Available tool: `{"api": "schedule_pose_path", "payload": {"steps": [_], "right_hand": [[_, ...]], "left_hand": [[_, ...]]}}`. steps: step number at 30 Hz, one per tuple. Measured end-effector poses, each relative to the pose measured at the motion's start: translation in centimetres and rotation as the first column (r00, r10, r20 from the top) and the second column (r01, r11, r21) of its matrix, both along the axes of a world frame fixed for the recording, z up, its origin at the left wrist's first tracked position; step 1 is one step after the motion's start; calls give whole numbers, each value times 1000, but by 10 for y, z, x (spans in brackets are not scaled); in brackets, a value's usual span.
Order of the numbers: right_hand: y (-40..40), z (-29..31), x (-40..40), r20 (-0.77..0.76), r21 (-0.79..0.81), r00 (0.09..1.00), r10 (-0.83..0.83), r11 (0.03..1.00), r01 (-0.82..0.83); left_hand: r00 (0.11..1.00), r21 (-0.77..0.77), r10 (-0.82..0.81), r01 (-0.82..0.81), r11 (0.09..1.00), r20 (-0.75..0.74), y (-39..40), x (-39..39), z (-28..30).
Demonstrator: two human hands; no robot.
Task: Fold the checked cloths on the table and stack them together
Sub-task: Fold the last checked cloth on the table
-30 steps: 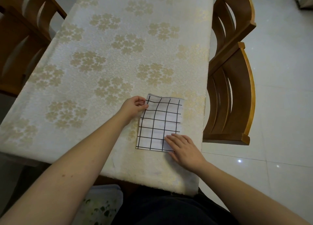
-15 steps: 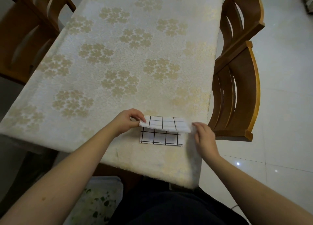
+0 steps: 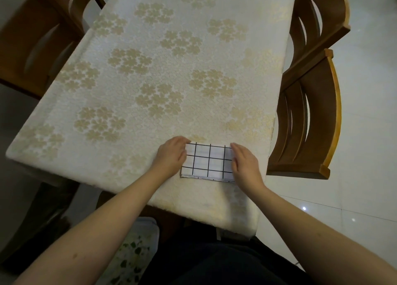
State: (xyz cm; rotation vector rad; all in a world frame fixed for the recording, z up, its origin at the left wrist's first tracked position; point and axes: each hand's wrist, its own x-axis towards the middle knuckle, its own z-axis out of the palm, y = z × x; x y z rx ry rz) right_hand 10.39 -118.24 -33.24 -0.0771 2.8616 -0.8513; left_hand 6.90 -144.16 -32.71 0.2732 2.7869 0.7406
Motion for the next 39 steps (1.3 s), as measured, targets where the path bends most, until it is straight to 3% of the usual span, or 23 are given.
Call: {"api": "schedule_pose_path", "payload": {"steps": [5,10,17,21,24,30,35,39], "right_hand": [[-42,-11,-5,57,203,969,240,947,-247],[-46,-27,-4,134,299,939,317,890,-343],[-1,-27,-6,118,322,958,263,902,-287],[6,-16,-26,-3,307,983,185,936,-175],[-1,-6,-51,97,293,990,107,947,-131],[-7,10,-81,333,357,938,95,908,-219],[-3,10,-71,324,243,944,67,958,-152],[9,12,-52,371,145,928,21,986,-80]], "left_hand": [[973,-312,-226,232,921,55,15,8,-28],[965,-367,-261,245,898,6,8,12,-45],[957,-314,-287,286,905,46,2,5,-33],[987,-159,-154,161,974,55,9,-19,-15],[990,-160,-30,52,986,134,17,-41,-5],[957,-230,2,68,971,291,24,-62,7],[937,-95,23,10,995,348,14,-47,8],[929,30,107,-126,992,353,2,-30,9]]}}
